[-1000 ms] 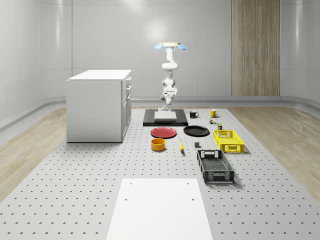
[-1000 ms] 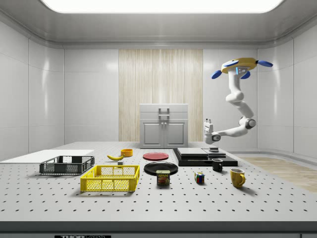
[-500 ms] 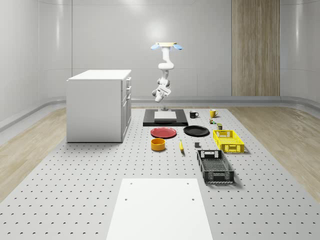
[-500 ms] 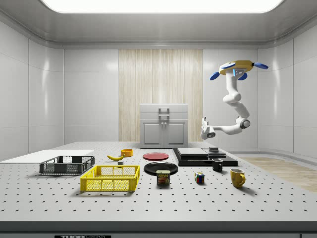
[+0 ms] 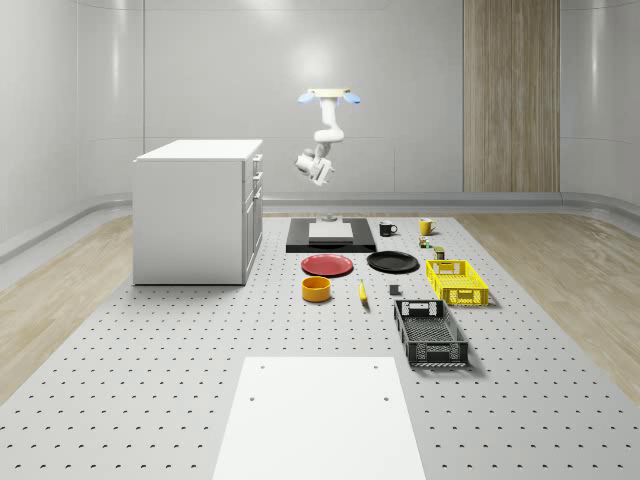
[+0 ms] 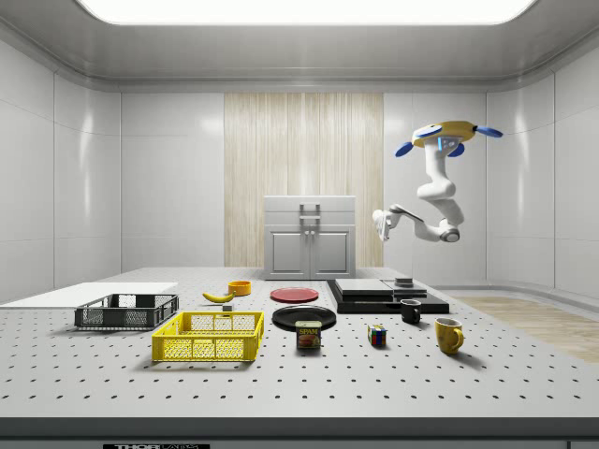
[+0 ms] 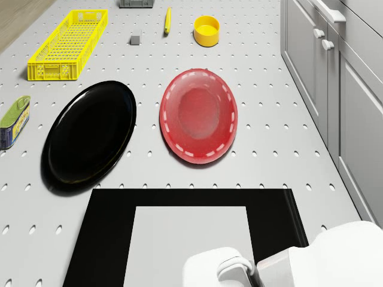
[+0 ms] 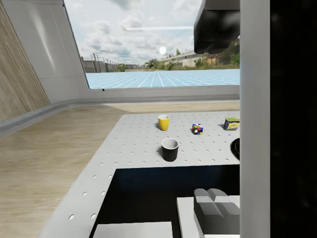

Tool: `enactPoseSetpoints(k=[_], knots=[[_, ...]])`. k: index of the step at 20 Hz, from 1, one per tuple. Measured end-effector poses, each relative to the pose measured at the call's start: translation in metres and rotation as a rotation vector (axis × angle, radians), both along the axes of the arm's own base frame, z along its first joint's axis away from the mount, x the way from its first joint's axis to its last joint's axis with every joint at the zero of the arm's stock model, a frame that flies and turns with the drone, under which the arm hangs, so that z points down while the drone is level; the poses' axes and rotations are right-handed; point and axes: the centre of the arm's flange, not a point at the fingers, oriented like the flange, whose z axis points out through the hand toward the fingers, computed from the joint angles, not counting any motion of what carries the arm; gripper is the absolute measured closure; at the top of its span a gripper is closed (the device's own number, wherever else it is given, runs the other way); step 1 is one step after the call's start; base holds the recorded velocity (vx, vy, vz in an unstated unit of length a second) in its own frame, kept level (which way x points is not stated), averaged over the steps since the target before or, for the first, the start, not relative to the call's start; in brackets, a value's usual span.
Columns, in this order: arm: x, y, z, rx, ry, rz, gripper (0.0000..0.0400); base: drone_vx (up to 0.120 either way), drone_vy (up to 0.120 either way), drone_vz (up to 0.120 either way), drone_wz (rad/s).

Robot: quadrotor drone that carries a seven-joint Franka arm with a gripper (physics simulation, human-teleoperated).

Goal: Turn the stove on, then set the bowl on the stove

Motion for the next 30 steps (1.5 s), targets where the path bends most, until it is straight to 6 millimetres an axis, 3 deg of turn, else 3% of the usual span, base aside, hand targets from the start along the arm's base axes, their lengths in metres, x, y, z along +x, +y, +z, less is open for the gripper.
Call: enactPoseSetpoints(k=[5,10,19,30], knots=[[0.001,-0.04,-0.031,-0.522,0.003,-0.018,0.0,0.0,0.0,-0.12,0.0],[0.001,-0.062,-0.038,-0.757,0.007,-0.024,0.0,-0.104,0.0,-0.12,0.0],[0.001,-0.075,-0.04,-0.888,0.011,-0.026,0.0,-0.12,0.0,-0.12,0.0],[0.001,-0.078,-0.04,-0.916,0.012,-0.026,0.0,-0.004,0.0,-0.12,0.0]])
